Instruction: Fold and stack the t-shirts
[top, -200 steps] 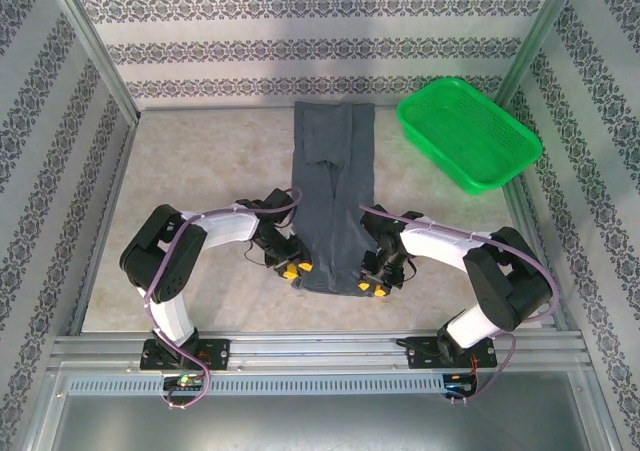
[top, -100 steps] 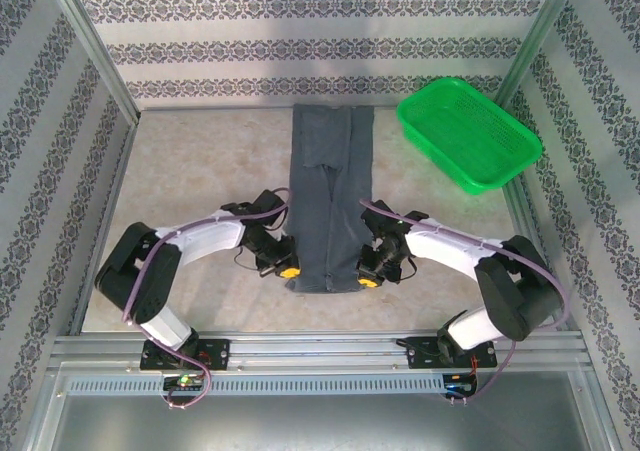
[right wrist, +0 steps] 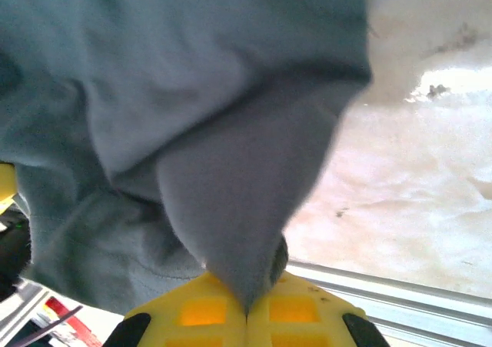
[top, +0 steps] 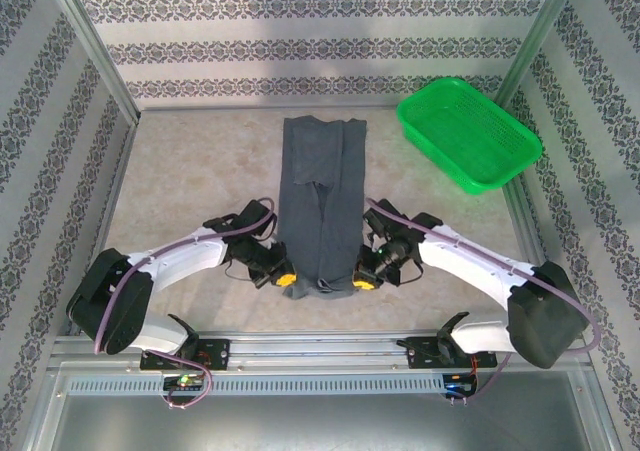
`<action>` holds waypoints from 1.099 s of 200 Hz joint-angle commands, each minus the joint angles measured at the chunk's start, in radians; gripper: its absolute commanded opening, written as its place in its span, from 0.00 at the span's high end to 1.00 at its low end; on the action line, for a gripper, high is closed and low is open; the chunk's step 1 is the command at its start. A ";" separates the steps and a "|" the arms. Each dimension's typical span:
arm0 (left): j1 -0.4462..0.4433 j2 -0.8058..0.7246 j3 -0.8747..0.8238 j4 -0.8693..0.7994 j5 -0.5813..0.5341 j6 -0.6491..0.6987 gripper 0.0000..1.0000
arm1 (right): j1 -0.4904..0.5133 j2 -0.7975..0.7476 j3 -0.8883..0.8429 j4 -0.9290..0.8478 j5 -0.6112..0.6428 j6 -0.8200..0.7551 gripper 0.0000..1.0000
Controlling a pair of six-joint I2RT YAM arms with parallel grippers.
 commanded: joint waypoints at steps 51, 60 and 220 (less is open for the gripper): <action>0.168 0.086 0.254 0.057 -0.103 -0.067 0.97 | -0.171 0.277 0.454 -0.079 0.099 -0.101 1.00; 0.192 0.124 0.283 0.088 -0.097 -0.074 0.97 | -0.190 0.326 0.507 -0.074 0.106 -0.109 1.00; 0.363 0.342 0.416 0.124 -0.180 0.062 0.42 | -0.384 0.693 0.942 -0.104 0.096 -0.329 0.42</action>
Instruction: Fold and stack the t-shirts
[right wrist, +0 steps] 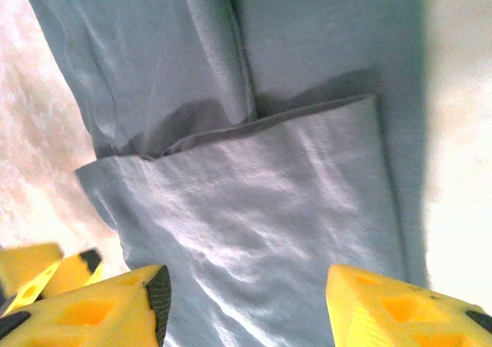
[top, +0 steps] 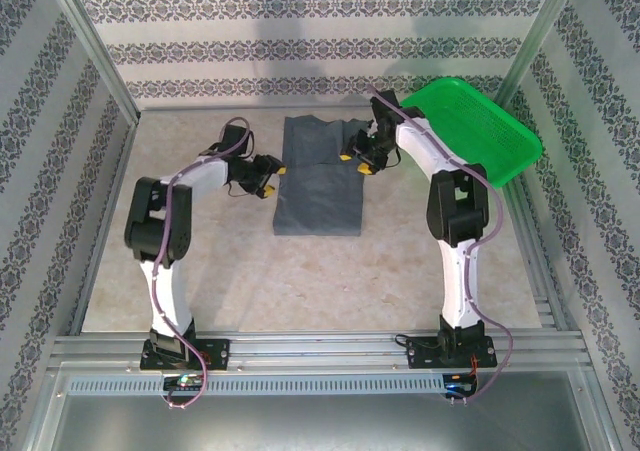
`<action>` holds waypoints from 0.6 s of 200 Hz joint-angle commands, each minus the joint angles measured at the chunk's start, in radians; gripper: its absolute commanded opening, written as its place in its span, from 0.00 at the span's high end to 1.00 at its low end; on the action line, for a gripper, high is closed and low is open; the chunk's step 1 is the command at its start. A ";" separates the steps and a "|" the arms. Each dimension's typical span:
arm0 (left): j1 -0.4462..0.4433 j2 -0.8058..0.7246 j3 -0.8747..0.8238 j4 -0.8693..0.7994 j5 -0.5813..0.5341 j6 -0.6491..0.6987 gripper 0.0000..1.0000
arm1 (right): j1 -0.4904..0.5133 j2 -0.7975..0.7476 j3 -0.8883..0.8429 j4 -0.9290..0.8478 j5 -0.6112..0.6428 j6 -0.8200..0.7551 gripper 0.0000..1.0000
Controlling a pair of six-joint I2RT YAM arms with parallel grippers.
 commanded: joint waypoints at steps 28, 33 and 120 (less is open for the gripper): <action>-0.075 -0.345 -0.450 0.088 -0.018 -0.107 0.43 | 0.041 -0.398 -0.546 0.133 0.032 0.057 0.43; -0.085 -0.356 -0.488 0.123 -0.010 -0.139 0.43 | 0.049 -0.429 -0.615 0.171 0.022 0.085 0.43; -0.158 -0.167 -0.467 0.311 0.002 -0.234 0.51 | 0.122 -0.440 -0.928 0.478 0.004 0.324 0.46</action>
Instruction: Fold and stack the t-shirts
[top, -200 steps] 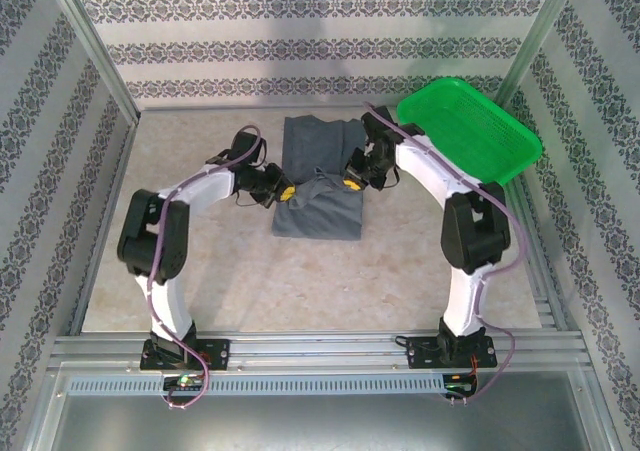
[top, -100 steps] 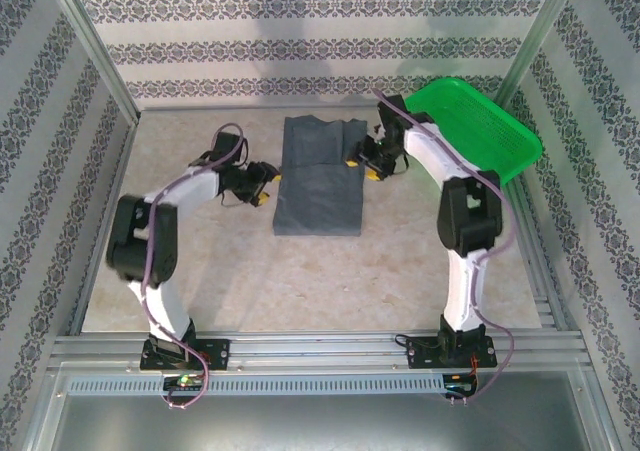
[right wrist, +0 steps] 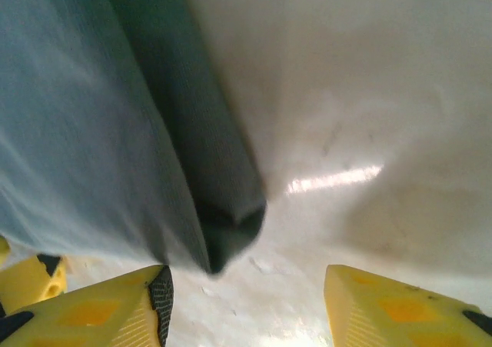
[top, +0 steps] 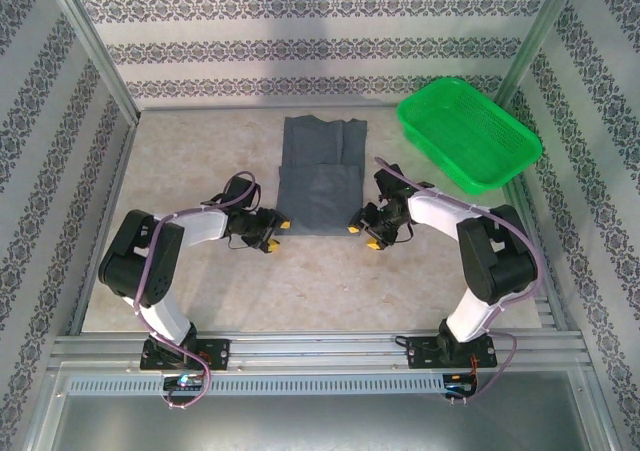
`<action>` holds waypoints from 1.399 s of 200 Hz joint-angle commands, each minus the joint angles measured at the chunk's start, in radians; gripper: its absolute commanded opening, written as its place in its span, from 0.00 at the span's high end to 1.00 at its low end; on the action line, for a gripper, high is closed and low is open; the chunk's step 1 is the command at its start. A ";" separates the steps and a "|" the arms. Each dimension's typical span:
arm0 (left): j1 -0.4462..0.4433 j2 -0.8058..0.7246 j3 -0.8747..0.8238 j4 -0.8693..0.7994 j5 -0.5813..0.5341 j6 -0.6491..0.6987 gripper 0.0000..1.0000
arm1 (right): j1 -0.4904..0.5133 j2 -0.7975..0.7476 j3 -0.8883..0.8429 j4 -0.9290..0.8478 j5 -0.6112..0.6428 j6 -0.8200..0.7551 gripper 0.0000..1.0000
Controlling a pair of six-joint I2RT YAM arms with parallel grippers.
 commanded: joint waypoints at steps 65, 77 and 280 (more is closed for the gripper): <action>-0.018 0.155 0.184 0.136 -0.049 0.015 0.93 | 0.004 0.152 0.118 0.094 -0.004 0.063 0.77; -0.019 0.133 0.184 0.109 -0.058 0.027 1.00 | 0.002 0.136 0.120 0.084 0.010 0.065 0.92; -0.129 -0.729 -0.042 -0.333 -0.075 0.031 1.00 | 0.160 -0.477 0.060 -0.381 -0.015 0.215 1.00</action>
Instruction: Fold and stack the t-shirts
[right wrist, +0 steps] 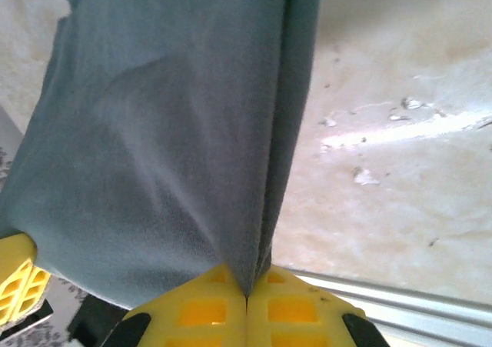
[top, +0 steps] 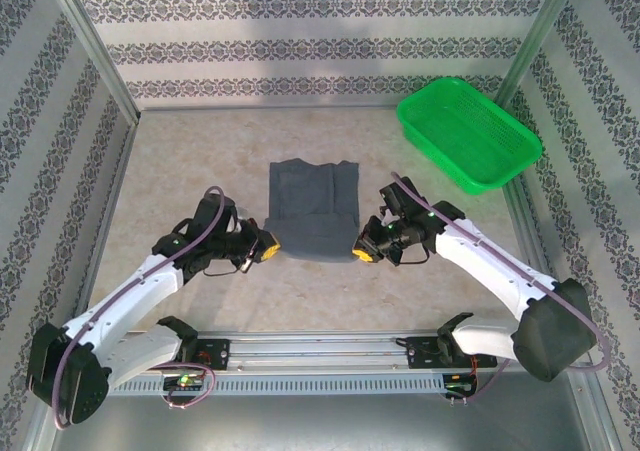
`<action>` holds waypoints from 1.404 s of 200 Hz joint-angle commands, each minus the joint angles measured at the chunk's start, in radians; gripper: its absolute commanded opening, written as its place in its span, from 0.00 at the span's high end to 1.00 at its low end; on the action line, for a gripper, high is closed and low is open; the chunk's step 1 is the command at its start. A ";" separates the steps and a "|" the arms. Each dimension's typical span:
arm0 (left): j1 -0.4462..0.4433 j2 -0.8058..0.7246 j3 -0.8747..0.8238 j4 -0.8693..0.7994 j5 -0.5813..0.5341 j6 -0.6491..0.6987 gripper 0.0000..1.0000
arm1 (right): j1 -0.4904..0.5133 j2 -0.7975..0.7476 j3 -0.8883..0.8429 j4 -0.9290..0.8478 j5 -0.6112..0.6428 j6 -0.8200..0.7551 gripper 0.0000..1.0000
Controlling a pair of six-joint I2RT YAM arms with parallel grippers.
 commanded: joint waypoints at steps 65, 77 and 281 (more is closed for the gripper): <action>0.095 0.293 0.283 0.142 -0.097 -0.082 1.00 | -0.116 0.316 0.462 -0.082 0.052 0.088 1.00; 0.128 0.415 0.341 0.203 -0.096 -0.058 0.99 | -0.147 0.436 0.550 -0.071 0.069 0.067 1.00; -0.269 0.768 0.194 0.809 -0.489 -0.619 0.35 | -0.244 0.028 -0.070 0.525 -0.010 -0.073 0.34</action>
